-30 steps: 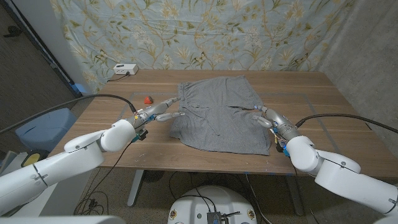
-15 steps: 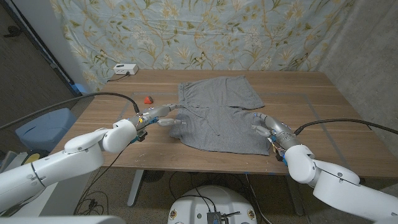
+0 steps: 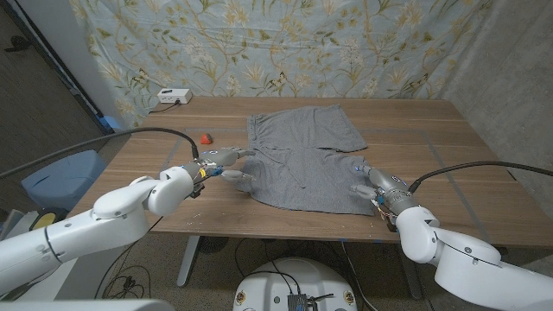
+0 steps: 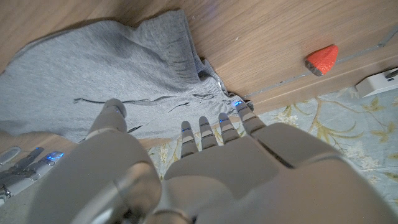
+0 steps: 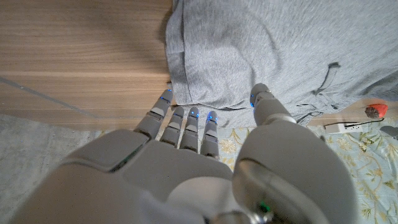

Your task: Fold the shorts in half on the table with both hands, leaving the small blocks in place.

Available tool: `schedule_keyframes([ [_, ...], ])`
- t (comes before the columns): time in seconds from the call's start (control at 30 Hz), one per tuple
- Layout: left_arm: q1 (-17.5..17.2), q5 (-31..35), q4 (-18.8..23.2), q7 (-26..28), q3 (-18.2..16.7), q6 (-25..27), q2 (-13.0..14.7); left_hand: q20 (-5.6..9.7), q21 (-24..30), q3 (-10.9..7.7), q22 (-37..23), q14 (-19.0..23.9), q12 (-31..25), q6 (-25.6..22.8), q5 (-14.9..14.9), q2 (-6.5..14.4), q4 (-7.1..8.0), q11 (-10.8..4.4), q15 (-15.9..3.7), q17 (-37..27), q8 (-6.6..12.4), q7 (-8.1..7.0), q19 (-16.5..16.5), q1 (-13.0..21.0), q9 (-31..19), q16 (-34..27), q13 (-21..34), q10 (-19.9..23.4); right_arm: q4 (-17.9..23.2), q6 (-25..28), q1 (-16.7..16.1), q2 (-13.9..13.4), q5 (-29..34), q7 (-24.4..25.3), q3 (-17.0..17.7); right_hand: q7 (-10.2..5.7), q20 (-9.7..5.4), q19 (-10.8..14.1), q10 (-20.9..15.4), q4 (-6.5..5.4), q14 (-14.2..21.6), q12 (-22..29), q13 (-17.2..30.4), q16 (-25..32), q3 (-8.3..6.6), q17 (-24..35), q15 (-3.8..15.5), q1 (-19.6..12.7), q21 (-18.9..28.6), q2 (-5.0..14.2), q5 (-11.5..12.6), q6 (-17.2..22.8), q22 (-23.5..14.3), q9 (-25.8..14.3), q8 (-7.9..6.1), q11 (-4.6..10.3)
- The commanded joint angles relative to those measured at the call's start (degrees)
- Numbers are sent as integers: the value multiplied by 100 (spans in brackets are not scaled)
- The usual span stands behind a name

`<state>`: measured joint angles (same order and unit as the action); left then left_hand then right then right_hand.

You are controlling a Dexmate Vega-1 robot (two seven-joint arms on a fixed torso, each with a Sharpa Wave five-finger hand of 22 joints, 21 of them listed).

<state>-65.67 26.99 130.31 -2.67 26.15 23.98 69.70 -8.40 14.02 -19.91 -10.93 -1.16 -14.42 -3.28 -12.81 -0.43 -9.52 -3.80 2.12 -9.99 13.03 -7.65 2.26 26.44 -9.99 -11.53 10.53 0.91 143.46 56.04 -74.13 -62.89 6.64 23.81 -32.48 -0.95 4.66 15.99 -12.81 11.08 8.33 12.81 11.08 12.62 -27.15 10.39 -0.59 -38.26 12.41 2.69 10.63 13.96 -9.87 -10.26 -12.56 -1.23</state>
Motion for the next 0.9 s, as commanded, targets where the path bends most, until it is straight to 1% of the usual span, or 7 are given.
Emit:
schedule_keyframes([
  [0.03,275,1438,160,-600,512,543,-200,-13,39,-25,-1,78,-12,-50,-93,-50,-74,-64,24,-16,-1,-26,75,227,-25,1,29,123,338,834,372,-292,217,-381,-514,-18,-17,137,-5,-1,93,-50,11,-39,-60,6,61,-226,25,-78,60,11,-24,-34,7,47],
  [0.2,346,1782,124,-916,611,615,-328,-10,31,-45,0,128,-26,-80,-138,-88,-92,-61,24,-18,-9,-18,100,413,-27,3,34,220,464,1067,576,-413,136,-631,-678,-62,23,80,128,-29,11,-121,18,-96,-54,14,59,-424,-16,-209,69,-42,-33,-37,44,58],
  [0.5,499,2633,35,-1543,819,672,-560,-62,19,-91,4,129,9,-23,-212,-135,-106,-50,95,-20,-60,39,149,758,-33,32,43,230,508,1470,1345,-476,310,-1167,-1442,-147,41,-12,289,-41,-138,-182,28,-161,-49,18,54,-617,-62,-370,100,-156,-39,-41,102,120],
  [0.53,517,2699,21,-1620,829,667,-587,-42,19,-103,5,129,14,-38,-232,-149,-108,-101,84,-21,-59,26,171,860,-35,38,45,243,496,1495,1442,-468,349,-1222,-1546,-151,37,-18,310,-42,-146,-188,30,-163,-56,19,58,-644,-65,-378,106,-167,-40,-42,107,134],
  [0.7,593,3108,-53,-1956,901,627,-721,-16,5,-147,7,159,4,-227,-304,-204,-105,-179,87,-20,-12,25,232,1281,-44,47,51,385,458,1615,1799,-420,476,-1410,-1916,-194,36,-47,378,-46,-216,-203,34,-182,-78,23,64,-750,-76,-409,128,-231,-42,-44,130,152],
  [0.8,603,3434,-116,-2094,949,649,-822,8,-19,-167,7,164,-8,-408,-340,-244,-96,-255,13,-18,33,-63,235,1566,-50,57,53,509,436,1728,2020,-389,569,-1539,-2161,-209,29,-51,395,-47,-233,-204,36,-182,-91,25,65,-806,-77,-419,139,-238,-43,-45,130,196],
  [0.9,578,3631,-177,-2155,942,631,-906,14,-70,-175,5,166,0,-491,-357,-262,-84,-338,-21,-16,41,-150,139,1742,-53,61,54,553,414,1846,2232,-361,583,-1707,-2363,-274,13,-59,428,-45,-252,-204,40,-178,-121,29,98,-927,-79,-441,159,-235,-43,-46,124,327],
])
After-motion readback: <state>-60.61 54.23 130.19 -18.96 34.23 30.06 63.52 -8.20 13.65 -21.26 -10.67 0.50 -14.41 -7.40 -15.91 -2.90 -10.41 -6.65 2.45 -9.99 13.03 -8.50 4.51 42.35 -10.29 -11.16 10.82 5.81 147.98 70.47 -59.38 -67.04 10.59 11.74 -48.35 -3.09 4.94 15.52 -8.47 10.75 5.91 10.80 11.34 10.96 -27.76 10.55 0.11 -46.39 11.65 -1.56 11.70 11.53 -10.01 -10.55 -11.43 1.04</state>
